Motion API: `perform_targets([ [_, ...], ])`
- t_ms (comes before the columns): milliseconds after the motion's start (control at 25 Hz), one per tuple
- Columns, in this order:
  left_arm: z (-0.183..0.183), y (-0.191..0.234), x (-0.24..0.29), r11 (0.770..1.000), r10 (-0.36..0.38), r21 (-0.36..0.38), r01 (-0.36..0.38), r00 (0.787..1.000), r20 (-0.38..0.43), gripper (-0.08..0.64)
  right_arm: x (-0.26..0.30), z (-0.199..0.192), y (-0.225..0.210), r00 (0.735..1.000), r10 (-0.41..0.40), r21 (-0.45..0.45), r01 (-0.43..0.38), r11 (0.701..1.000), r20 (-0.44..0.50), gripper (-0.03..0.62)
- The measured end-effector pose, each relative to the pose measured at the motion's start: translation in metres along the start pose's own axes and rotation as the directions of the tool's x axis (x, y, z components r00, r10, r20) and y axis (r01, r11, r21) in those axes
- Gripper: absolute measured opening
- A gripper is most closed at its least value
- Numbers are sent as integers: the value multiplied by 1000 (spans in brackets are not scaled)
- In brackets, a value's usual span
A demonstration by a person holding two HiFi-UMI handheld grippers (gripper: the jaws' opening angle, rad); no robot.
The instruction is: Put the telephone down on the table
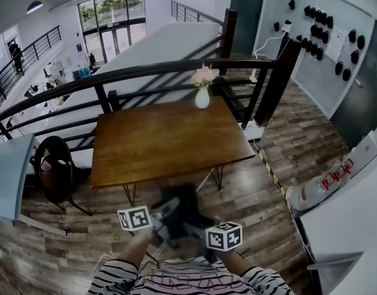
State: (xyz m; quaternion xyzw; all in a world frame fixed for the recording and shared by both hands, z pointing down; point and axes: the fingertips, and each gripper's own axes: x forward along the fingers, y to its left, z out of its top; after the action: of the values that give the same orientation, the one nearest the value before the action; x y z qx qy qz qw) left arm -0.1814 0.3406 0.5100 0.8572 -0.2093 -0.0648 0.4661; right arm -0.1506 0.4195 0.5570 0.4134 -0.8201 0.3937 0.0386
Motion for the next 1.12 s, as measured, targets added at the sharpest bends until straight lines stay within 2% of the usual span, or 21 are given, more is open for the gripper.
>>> perform_targets([
  [320,13,11,63,1000,16,-3,-16,999,36,181,-2,38,-57,999,29,-15,-30,999,-43,291],
  [760,50,36,185,998,62,-18,-60,988,139,179,-4,124,-167,986,94,-68,-104,992,-138,290],
  [1120,75,51,238,994,109,-30,-105,973,204,179,4,168,-217,970,141,-88,-161,983,-199,290],
])
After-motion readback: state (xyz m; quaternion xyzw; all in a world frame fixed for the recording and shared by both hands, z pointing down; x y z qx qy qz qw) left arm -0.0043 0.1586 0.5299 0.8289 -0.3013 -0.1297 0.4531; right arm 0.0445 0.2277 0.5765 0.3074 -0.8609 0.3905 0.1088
